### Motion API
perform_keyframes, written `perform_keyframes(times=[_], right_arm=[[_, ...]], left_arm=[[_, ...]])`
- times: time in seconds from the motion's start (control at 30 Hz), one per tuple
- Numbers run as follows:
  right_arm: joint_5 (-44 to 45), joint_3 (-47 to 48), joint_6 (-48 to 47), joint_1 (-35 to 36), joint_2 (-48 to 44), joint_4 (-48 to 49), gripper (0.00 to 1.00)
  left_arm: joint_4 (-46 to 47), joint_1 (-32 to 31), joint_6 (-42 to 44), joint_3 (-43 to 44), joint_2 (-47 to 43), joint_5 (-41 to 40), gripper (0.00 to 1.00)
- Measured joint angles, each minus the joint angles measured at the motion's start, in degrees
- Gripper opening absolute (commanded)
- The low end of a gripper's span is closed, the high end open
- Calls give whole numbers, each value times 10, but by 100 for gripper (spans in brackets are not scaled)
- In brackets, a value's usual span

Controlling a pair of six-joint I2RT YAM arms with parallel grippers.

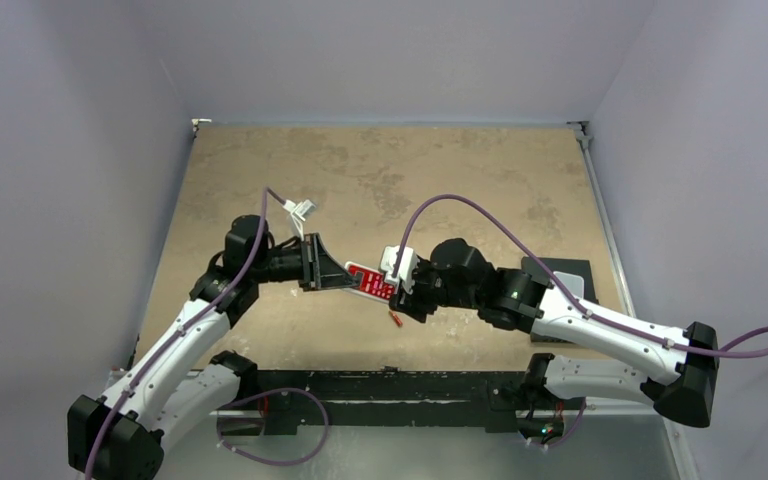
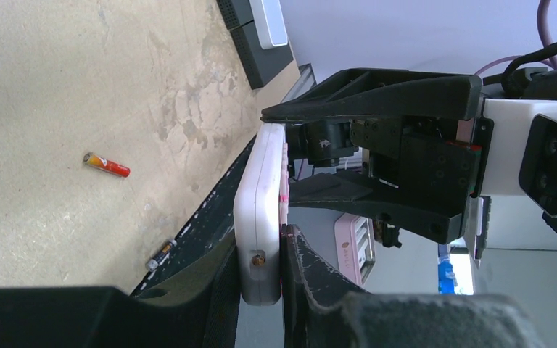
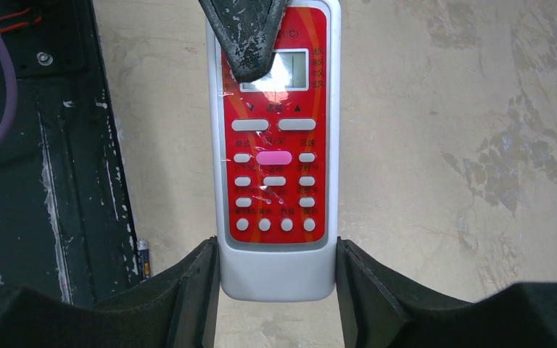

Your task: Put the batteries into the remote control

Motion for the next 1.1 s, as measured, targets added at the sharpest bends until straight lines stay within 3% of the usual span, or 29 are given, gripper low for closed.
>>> perform_keyframes(times=[0.43,0.57,0.63,0.83,1.1], right_arm=[[-2,21,1,1,-19,-26,63],[-1,33,4,1,-31,-36,84],[5,34,6,1,-50,-32,90],[15,35,2,1,-99,-9,93],[-5,44,-28,1,-82,2,89]], left_arm=[[57,0,-77,-32,-30,-3,0],[68,2,-99,-37,-39,-11,0],[68,6,-104,-42,-39,-21,0],[65,9,-120,-52,-43,-38,0],[64,13,-176,-78,-65,-64,0]])
